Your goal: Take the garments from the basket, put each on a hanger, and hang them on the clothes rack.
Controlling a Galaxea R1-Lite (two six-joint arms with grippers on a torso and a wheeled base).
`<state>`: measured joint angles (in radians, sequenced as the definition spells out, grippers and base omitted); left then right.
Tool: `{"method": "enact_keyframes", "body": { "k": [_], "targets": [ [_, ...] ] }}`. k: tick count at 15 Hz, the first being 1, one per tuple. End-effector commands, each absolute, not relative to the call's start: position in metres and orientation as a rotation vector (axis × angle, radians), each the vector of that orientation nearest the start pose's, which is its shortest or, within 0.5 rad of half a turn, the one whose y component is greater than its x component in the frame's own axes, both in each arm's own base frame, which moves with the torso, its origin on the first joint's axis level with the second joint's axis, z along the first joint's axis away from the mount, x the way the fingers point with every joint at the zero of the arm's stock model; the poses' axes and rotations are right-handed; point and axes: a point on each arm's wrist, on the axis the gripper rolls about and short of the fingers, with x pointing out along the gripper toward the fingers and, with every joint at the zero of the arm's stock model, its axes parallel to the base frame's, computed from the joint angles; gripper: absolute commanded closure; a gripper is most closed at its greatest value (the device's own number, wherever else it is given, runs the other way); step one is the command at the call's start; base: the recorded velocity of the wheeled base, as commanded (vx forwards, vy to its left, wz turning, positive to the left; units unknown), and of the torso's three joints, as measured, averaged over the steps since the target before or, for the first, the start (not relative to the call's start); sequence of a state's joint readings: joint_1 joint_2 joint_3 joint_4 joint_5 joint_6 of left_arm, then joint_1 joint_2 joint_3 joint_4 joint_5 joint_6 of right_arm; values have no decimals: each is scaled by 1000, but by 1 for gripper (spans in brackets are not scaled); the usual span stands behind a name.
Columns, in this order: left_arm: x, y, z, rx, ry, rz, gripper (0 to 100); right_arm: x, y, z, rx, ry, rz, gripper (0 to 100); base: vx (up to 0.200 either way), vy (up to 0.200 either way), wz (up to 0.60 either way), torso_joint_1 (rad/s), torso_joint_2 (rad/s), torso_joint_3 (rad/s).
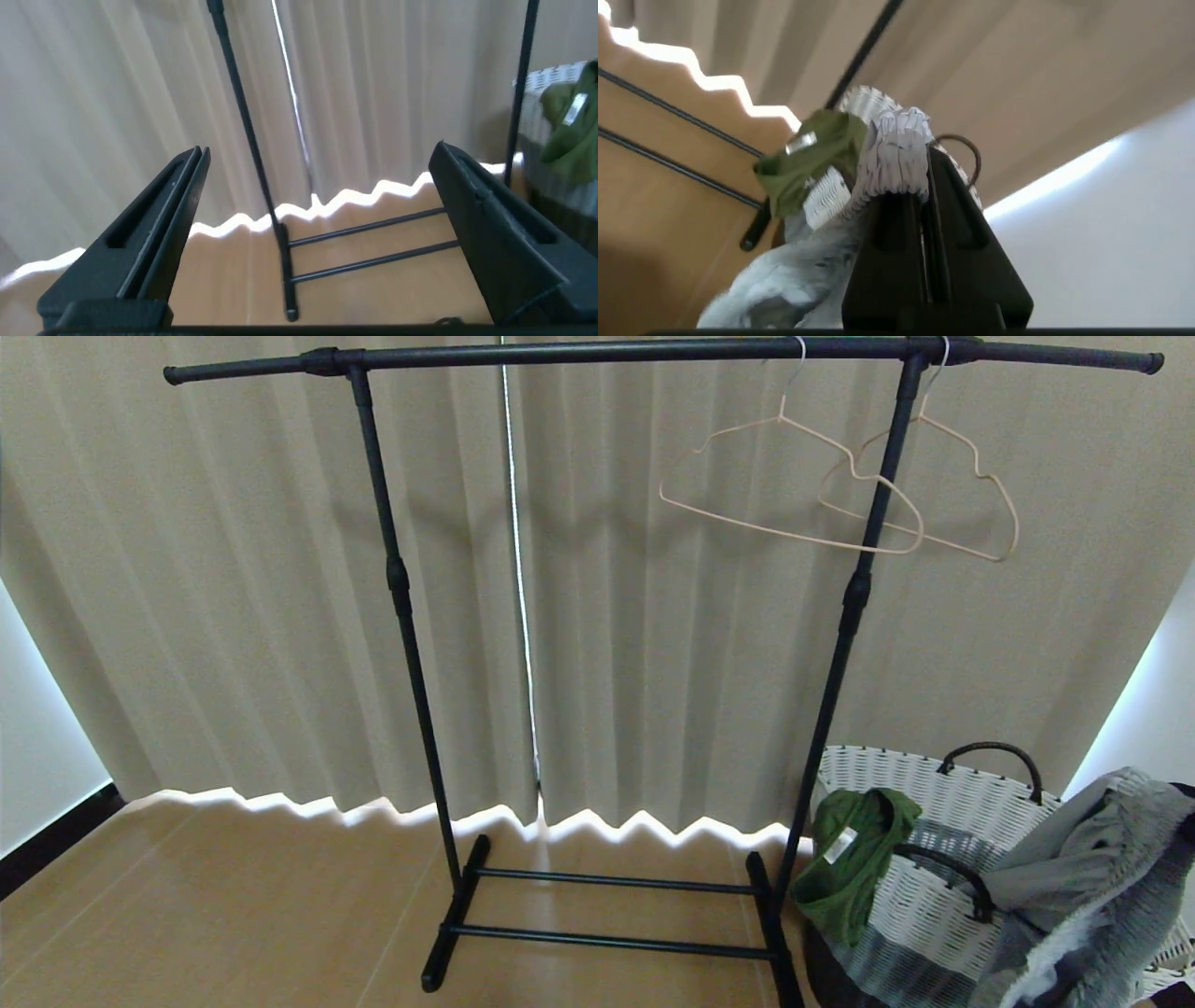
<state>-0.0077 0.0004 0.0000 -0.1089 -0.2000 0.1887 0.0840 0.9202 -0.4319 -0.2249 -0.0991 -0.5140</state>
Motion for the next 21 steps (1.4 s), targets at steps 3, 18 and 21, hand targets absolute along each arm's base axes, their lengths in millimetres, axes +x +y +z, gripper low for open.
{"method": "enact_keyframes", "body": {
  "k": [3, 18, 21],
  "targets": [
    [-24, -6, 87, 202, -142, -270, 0, 125, 16, 212, -535, 230, 132, 100, 0, 0, 0, 0, 0, 0],
    [153, -191, 201, 189, 158, -882, 0, 155, 61, 274, -219, 65, 380, 100, 0, 0, 0, 0, 0, 0],
    [150, -252, 160, 186, 302, -988, 0, 153, 62, 277, -212, 47, 448, 100, 0, 0, 0, 0, 0, 0]
  ]
}}
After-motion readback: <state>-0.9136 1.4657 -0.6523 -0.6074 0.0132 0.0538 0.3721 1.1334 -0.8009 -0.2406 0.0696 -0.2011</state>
